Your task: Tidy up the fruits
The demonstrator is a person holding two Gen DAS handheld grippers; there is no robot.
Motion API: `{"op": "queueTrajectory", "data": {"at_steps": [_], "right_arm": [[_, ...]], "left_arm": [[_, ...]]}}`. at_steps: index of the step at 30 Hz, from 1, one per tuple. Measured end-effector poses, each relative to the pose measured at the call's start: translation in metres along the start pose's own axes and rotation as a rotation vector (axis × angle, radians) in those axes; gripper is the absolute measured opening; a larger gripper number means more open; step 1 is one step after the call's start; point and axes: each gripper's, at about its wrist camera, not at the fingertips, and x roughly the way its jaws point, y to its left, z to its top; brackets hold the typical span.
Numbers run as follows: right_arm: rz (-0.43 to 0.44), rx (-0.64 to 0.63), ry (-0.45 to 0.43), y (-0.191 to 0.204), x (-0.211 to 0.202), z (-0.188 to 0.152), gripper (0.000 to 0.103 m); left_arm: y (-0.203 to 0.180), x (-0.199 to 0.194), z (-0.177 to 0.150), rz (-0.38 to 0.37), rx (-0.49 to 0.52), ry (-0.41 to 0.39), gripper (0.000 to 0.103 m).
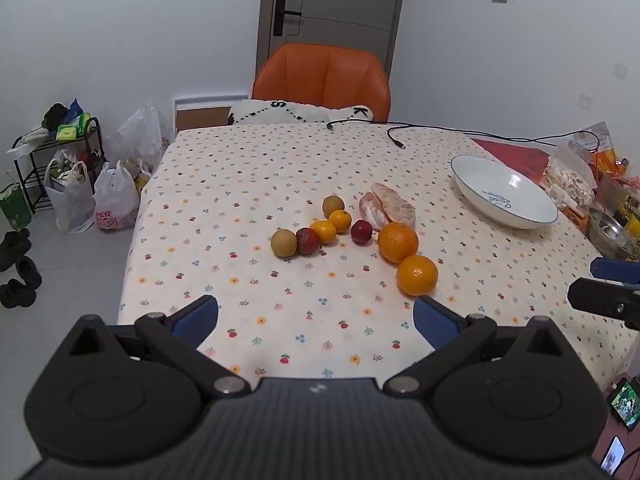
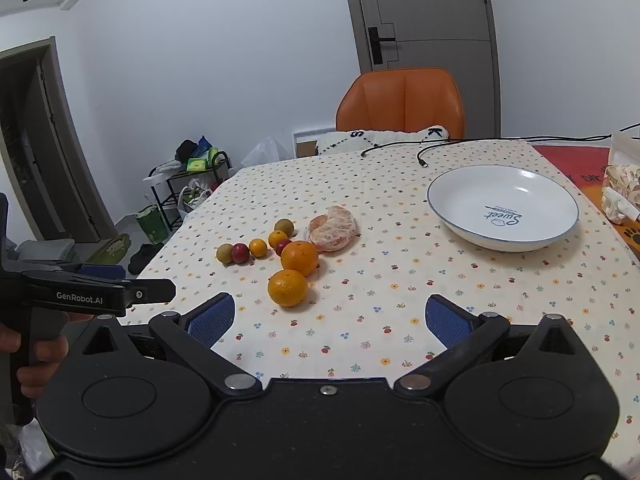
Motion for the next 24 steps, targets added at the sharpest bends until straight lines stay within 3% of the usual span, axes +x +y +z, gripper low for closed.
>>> {"op": "queueTrajectory", "data": {"at_steps": [24], "right_arm": [[-0.001,0.004,-0.009,-0.001,-0.0045,0.0046,0.103]], "left_arm": [[0.0046,-0.0046,0.0011,0.004,-0.008,-0.011,0.103]]}}
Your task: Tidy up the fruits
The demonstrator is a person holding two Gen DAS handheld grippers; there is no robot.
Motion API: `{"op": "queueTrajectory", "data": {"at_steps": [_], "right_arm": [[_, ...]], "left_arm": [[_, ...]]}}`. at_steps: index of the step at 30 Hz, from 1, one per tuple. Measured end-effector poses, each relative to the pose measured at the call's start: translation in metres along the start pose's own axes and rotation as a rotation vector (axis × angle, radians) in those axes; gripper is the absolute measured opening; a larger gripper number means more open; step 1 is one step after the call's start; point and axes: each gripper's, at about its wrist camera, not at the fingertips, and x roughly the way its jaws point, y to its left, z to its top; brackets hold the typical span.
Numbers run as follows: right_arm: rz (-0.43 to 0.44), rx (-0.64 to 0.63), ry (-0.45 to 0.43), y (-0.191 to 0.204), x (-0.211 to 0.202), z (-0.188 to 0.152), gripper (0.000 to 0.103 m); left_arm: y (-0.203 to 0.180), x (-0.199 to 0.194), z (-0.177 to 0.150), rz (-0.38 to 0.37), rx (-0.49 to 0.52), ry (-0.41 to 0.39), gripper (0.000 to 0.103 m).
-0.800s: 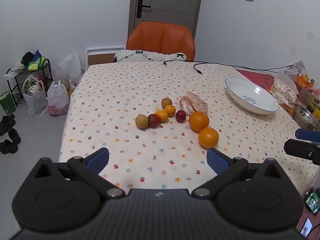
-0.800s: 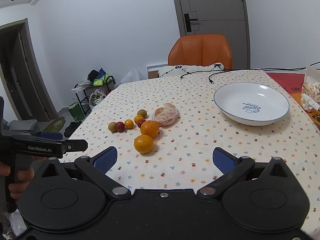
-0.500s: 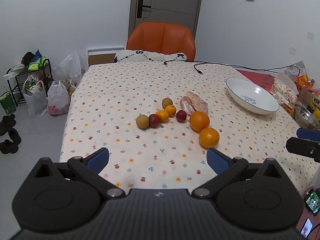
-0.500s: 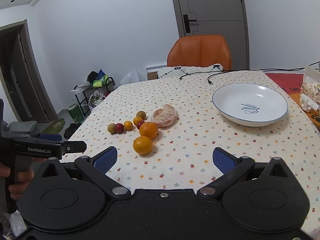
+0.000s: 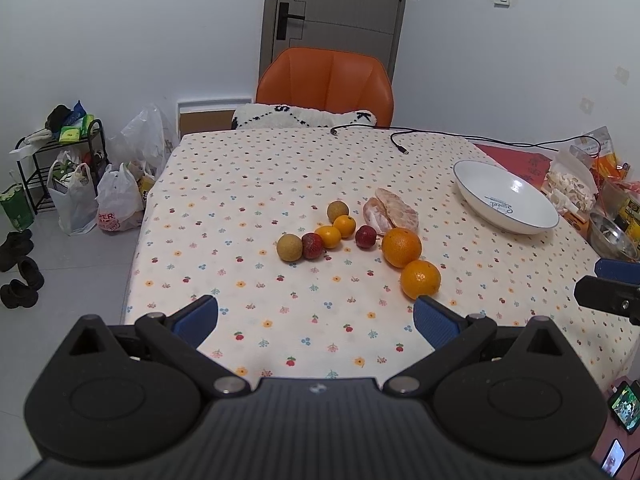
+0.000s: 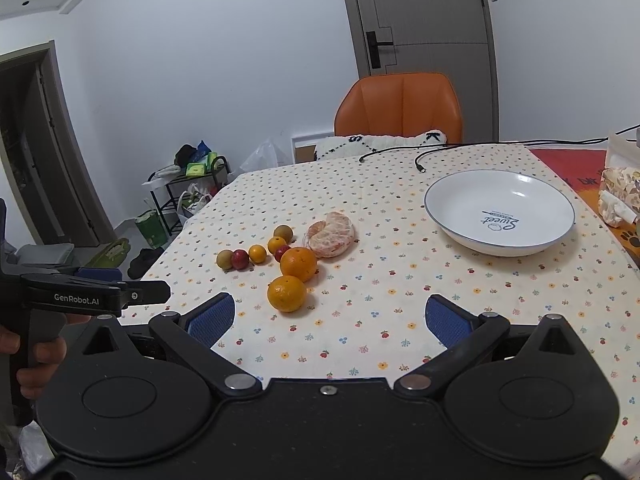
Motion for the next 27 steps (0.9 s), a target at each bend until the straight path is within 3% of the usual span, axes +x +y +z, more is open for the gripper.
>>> {"op": "queueTrajectory", "data": {"at_steps": [27], "right_arm": [[0.004,-0.004,-0.007,0.0023,-0.0023,0.0019,0.103]], "left_arm": [[0.0004,-0.0046,0.0021,0.003,0.004,-0.008,0.103]]}}
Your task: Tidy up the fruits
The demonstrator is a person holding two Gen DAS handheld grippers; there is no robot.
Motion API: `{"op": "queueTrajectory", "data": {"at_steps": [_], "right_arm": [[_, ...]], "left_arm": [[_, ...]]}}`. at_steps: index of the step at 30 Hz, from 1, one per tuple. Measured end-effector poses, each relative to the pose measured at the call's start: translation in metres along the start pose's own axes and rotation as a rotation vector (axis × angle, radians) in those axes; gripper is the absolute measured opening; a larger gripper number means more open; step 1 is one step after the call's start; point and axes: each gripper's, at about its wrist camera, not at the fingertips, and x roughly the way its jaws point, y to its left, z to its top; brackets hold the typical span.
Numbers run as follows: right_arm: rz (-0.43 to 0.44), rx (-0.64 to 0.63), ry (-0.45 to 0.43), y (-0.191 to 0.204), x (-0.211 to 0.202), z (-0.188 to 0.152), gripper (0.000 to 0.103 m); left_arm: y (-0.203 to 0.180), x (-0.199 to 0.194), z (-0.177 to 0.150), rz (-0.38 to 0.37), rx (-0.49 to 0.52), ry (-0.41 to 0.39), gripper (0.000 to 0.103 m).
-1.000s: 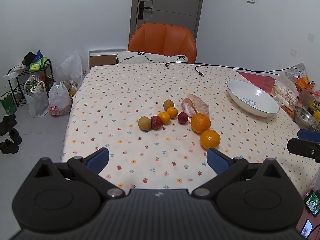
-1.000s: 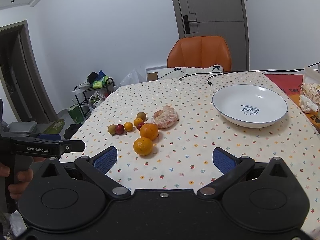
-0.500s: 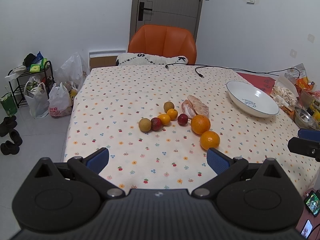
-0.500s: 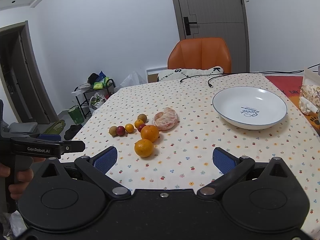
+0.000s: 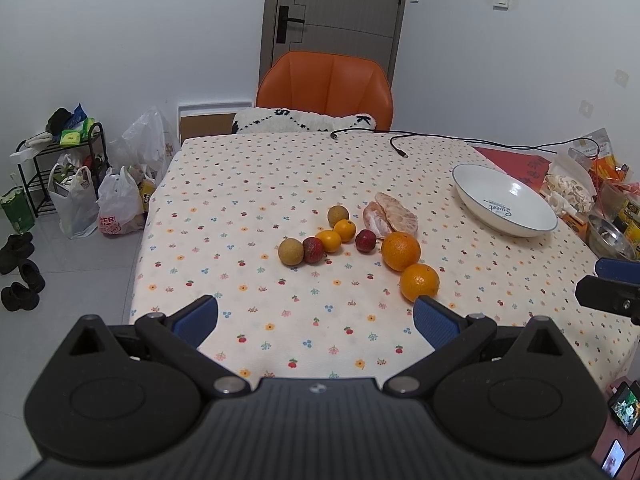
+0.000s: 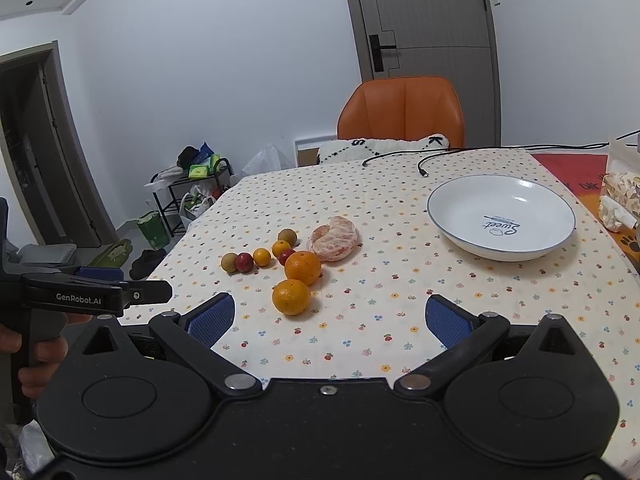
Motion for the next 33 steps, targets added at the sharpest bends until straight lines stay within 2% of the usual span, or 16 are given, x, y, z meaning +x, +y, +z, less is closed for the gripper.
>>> {"op": "queueTrajectory", "data": {"at_steps": [21,33], "right_arm": [[0.033,-0.01,0.03,0.009,0.013,-0.003,0.103],[0.118,-0.006,0.052,0.015,0.04,0.002,0.103]], "left_arm": [[0.005,-0.001,-0.001,-0.009,-0.002,-0.003,0.103],[0.017,0.017,0.005,-0.032,-0.021,-0.006,0.101]]}}
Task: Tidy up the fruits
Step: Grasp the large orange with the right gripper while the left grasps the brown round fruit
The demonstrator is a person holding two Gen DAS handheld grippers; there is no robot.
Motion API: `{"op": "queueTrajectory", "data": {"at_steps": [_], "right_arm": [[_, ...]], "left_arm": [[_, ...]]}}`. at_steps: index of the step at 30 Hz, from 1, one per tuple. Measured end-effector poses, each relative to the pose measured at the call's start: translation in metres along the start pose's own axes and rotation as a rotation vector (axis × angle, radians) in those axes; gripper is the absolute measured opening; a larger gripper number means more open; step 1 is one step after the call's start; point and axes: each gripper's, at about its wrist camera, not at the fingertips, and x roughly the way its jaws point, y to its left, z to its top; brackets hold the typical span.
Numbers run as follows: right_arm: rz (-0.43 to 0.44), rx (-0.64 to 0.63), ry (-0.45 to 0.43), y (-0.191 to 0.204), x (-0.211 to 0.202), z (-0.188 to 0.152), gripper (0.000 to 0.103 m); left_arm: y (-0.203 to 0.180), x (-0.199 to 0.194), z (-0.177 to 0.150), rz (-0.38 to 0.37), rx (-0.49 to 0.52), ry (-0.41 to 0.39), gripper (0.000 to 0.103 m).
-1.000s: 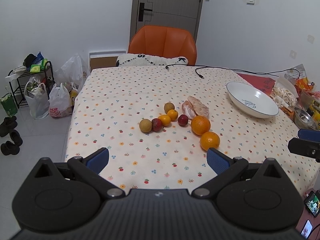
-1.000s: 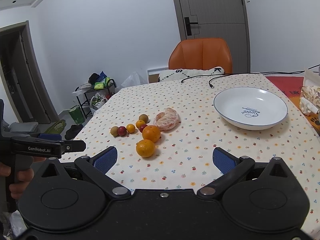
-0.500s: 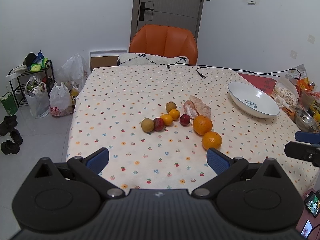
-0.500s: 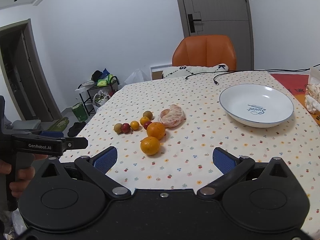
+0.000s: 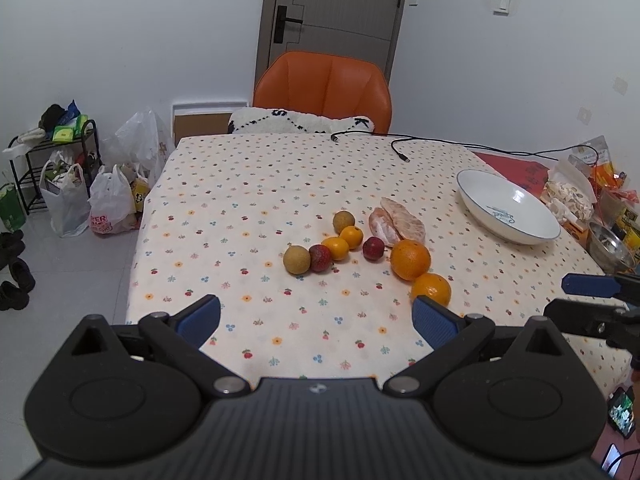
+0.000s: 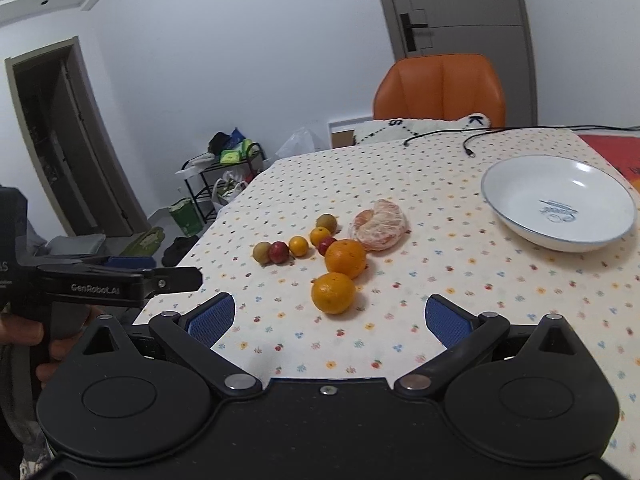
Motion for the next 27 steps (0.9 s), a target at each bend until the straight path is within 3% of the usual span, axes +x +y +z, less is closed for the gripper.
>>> {"op": "queueTrajectory", "data": {"at_steps": [3,8,16,21,27], "right_arm": [[0.01,-0.019,0.002,0.003,0.009,0.002,0.101],[0.039,-0.006,0.03,-0.001,0.025,0.002,0.088],[0.062,0.016,0.064,-0.007,0.051,0.004,0.075],[0.077,0.031,0.093,-0.01,0.067,0.006,0.065],[0.084,0.047,0.127,-0.014,0.083,0.006,0.062]], "left_arm": [[0.004,0.006,0.0,0.01,-0.009,-0.007,0.101],[0.01,0.018,0.002,0.014,-0.029,-0.004,0.093],[0.021,0.039,0.005,0.013,-0.065,0.012,0.067],[0.024,0.051,0.008,0.011,-0.074,0.026,0.06],[0.027,0.069,0.013,0.001,-0.083,0.053,0.05]]}}
